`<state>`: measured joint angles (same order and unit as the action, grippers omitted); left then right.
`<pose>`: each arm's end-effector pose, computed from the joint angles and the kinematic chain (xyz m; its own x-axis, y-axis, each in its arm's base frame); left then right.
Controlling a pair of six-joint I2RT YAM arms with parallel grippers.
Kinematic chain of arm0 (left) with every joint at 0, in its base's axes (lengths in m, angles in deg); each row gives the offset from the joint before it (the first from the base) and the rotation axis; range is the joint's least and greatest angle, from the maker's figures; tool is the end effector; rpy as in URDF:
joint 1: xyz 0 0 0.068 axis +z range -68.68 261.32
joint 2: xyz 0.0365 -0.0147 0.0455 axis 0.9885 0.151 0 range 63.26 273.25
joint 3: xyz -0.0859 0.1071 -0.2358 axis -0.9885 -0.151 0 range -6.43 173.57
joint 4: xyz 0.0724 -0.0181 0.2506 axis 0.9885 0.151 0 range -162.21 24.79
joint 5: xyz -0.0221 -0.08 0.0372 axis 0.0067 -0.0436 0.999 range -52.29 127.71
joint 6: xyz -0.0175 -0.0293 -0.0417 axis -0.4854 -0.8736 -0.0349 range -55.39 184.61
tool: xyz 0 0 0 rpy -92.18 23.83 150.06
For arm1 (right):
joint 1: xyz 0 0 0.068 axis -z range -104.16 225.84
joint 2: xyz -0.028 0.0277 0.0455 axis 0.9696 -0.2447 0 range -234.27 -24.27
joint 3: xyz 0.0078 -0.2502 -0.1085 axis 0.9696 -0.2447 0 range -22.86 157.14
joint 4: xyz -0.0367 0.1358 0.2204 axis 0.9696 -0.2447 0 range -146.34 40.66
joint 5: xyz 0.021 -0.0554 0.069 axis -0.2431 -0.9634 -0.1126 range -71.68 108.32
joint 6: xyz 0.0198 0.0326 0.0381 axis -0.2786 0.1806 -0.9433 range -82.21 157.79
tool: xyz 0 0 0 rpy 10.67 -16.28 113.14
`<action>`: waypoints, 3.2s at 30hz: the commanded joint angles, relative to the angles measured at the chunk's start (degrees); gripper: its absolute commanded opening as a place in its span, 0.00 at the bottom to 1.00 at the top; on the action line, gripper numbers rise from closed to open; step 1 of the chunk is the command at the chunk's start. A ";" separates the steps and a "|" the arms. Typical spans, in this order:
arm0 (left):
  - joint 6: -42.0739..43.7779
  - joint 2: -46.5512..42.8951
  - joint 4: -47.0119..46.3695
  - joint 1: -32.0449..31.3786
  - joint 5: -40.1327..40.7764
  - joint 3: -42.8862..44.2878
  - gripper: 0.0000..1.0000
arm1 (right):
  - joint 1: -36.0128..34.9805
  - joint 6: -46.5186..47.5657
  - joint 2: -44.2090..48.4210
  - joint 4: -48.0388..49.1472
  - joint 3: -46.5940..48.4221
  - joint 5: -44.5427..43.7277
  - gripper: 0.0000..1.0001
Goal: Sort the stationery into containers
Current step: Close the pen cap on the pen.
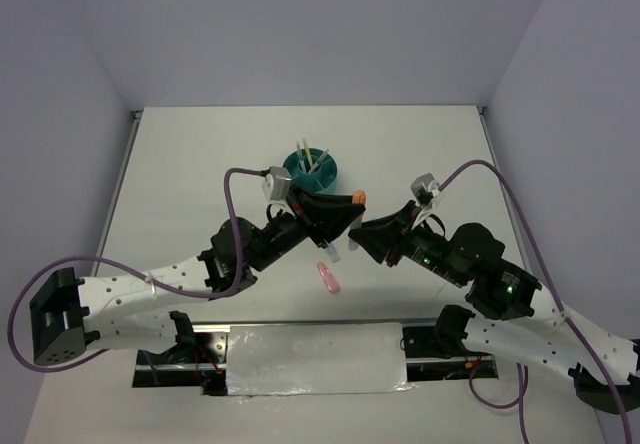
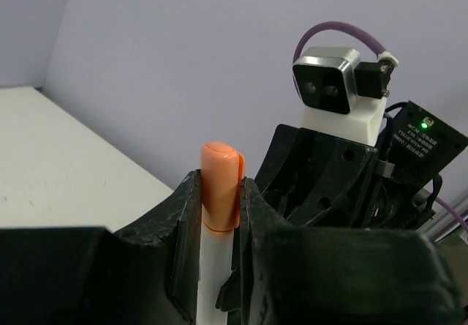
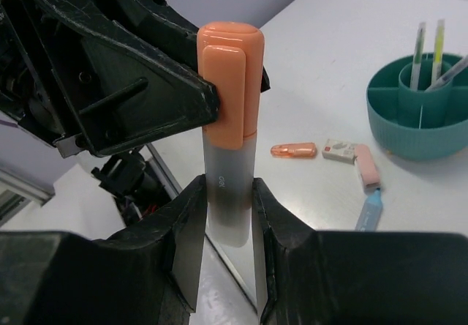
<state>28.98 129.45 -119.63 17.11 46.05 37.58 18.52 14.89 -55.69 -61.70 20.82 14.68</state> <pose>0.1186 -0.2334 0.3647 -0.3349 -0.6315 -0.6993 0.7858 0.2223 -0.5771 0.0726 0.1090 0.3616 -0.3145 0.2291 -0.9212 -0.7418 0.5462 0.3890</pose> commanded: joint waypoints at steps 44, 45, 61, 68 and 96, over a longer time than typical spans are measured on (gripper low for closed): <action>12.78 -7.30 23.16 -4.61 -0.25 11.01 0.00 | -0.07 13.49 0.92 9.99 0.97 11.99 0.01; 13.74 -7.48 23.16 -4.61 -0.77 11.01 0.00 | -0.07 13.40 1.10 10.25 0.71 12.42 0.05; 18.33 -11.35 27.91 -4.61 -26.88 16.46 0.00 | 0.10 13.41 1.27 4.96 5.80 33.16 0.70; 16.13 -10.21 25.19 -4.61 -30.48 15.41 0.00 | 0.10 12.00 -0.92 8.40 8.79 35.46 0.67; 17.53 -13.01 29.75 -4.70 -19.16 10.40 0.79 | 0.10 12.87 -2.42 8.77 8.17 29.83 0.00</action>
<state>45.35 118.59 -89.93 12.74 23.26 49.32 18.60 25.95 -58.46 -52.15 27.33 47.42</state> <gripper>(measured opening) 0.770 0.260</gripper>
